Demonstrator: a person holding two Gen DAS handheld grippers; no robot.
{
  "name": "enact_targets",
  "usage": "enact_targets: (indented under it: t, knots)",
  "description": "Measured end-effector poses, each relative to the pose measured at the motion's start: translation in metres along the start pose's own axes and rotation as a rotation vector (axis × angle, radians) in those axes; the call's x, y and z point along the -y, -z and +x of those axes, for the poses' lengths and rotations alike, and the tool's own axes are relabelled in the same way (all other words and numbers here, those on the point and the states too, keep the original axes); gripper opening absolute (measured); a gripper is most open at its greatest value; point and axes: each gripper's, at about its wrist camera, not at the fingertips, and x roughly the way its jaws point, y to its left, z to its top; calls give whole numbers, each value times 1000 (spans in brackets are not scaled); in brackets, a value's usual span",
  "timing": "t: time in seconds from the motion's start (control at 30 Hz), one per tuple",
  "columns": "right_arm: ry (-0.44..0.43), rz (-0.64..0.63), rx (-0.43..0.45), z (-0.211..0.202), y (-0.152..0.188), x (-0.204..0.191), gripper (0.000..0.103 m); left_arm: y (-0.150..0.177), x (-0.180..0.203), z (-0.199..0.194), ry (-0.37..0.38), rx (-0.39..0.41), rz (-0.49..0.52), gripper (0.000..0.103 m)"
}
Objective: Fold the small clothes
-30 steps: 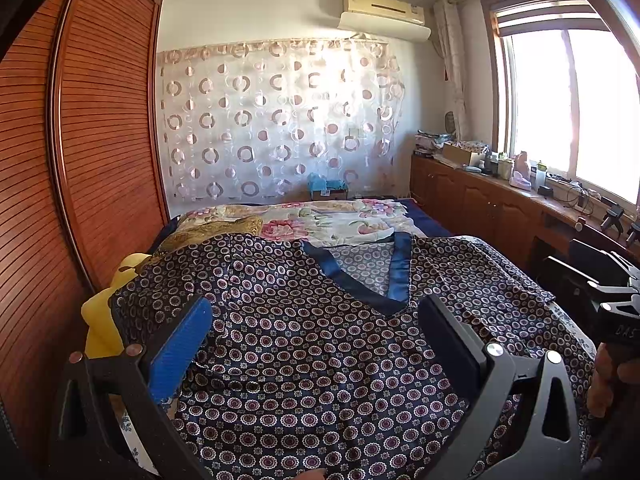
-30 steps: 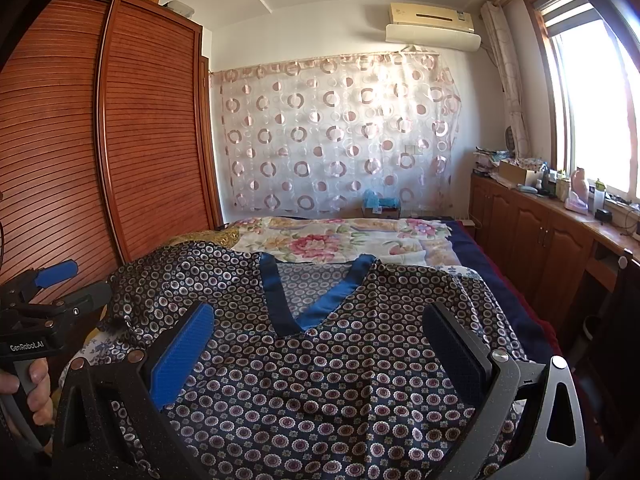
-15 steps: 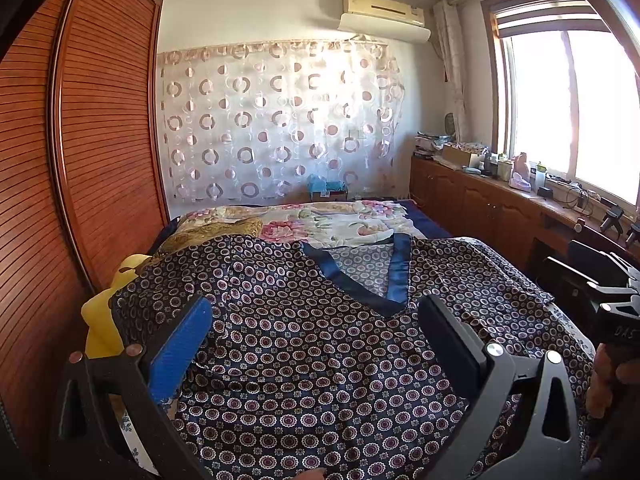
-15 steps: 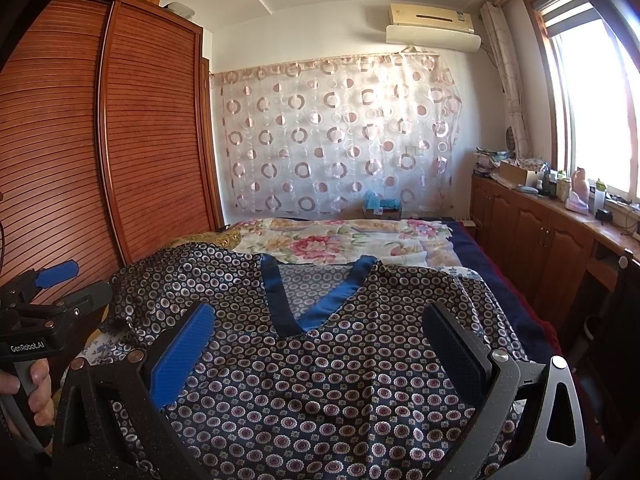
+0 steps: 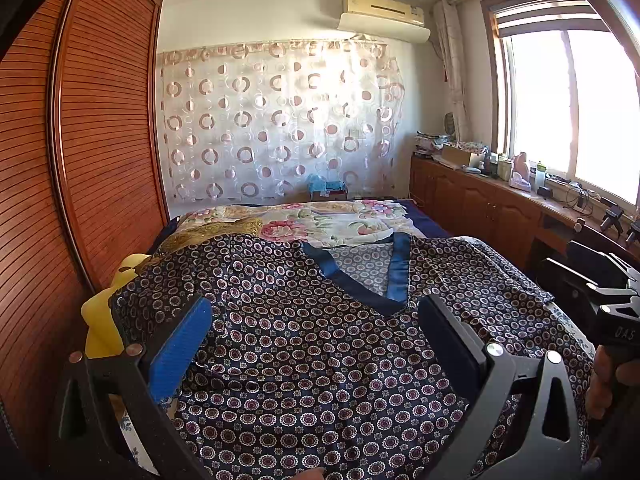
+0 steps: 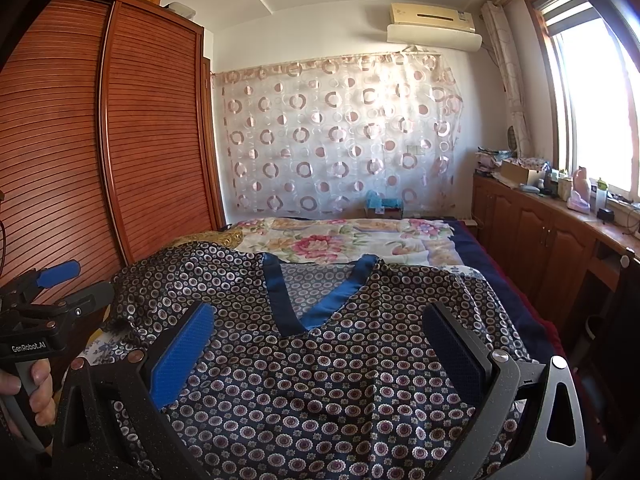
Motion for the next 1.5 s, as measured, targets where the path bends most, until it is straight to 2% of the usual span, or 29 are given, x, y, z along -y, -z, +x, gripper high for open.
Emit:
enact_targets:
  t: [0.43,0.93,1.1,1.33,1.5]
  knots:
    - [-64,1,-53,19,11,-1,103,13,-20,20,12,-65,-10,103]
    - [-136,-29,-186,56,29,-11,103,36,-85,41,-28,-158,-32,103]
    - [-155,-69,-242,70,40,-20,103,41,-114,49,-77,-192,-29,103]
    - [-161,-114,-299,87,45,-27,103,47,-176,61,-89,-244,-129,103]
    - [-145,-165,-291,94,42,-30,103,54,-213,76,-70,-284,-237,101]
